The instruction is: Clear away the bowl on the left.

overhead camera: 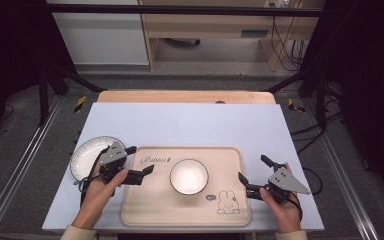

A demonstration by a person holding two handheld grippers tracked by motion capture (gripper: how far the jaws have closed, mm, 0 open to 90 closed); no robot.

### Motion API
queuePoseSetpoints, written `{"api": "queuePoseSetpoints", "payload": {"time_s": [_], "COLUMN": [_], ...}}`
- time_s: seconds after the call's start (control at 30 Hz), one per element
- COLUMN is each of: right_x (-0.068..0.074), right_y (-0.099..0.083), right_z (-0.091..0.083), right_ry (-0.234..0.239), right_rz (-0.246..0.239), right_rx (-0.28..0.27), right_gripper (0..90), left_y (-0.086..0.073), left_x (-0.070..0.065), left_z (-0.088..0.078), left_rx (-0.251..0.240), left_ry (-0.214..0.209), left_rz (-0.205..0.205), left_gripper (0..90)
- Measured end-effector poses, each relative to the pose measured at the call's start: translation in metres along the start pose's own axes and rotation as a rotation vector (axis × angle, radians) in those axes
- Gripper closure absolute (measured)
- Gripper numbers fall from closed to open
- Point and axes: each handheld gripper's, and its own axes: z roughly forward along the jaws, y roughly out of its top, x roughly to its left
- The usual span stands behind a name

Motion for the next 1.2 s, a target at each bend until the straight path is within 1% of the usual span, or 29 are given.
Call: {"api": "queuePoseSetpoints", "payload": {"time_s": [0.1, 0.43, 0.7, 0.77, 0.83, 0.97, 1.0, 1.03, 1.13, 1.17, 1.2], "right_x": [0.000, 0.000, 0.000, 0.000, 0.000, 0.000, 0.000, 0.000, -0.001, -0.001, -0.001], "right_y": [0.000, 0.000, 0.000, 0.000, 0.000, 0.000, 0.000, 0.000, 0.001, 0.001, 0.001], "right_z": [0.000, 0.000, 0.000, 0.000, 0.000, 0.000, 0.000, 0.000, -0.001, -0.001, -0.001], "right_ry": [0.000, 0.000, 0.000, 0.000, 0.001, 0.002, 0.003, 0.003, 0.003, 0.003, 0.003], "right_rz": [0.000, 0.001, 0.001, 0.001, 0.002, 0.001, -0.001, -0.001, -0.005, -0.005, -0.005], "right_rx": [0.001, 0.001, 0.004, 0.003, 0.002, 0.003, 0.002, 0.001, -0.001, -0.001, -0.002], "right_gripper": [5.5, 5.5, 5.5, 5.5, 5.5, 5.5, 5.5, 5.5, 5.5, 5.5, 5.5], "left_y": [-0.002, -0.009, -0.016, -0.018, -0.022, -0.027, -0.031, -0.031, -0.040, -0.040, -0.043], "left_x": [0.003, 0.011, 0.024, 0.027, 0.030, 0.033, 0.036, 0.036, 0.041, 0.041, 0.042], "left_z": [-0.004, -0.016, -0.028, -0.032, -0.035, -0.040, -0.044, -0.044, -0.054, -0.054, -0.056], "left_rx": [-0.006, -0.011, -0.021, -0.017, -0.012, -0.005, -0.011, -0.011, -0.041, -0.041, -0.061], "left_ry": [0.006, 0.021, 0.049, 0.056, 0.063, 0.056, 0.052, 0.052, 0.040, 0.040, 0.033], "left_rz": [-0.006, -0.001, -0.017, -0.008, 0.010, 0.014, 0.004, 0.004, -0.038, -0.038, -0.054], "left_gripper": [7.3, 7.2, 7.2, 7.2, 7.2, 7.1, 7.1, 7.1, 7.1, 7.1, 7.1]}}
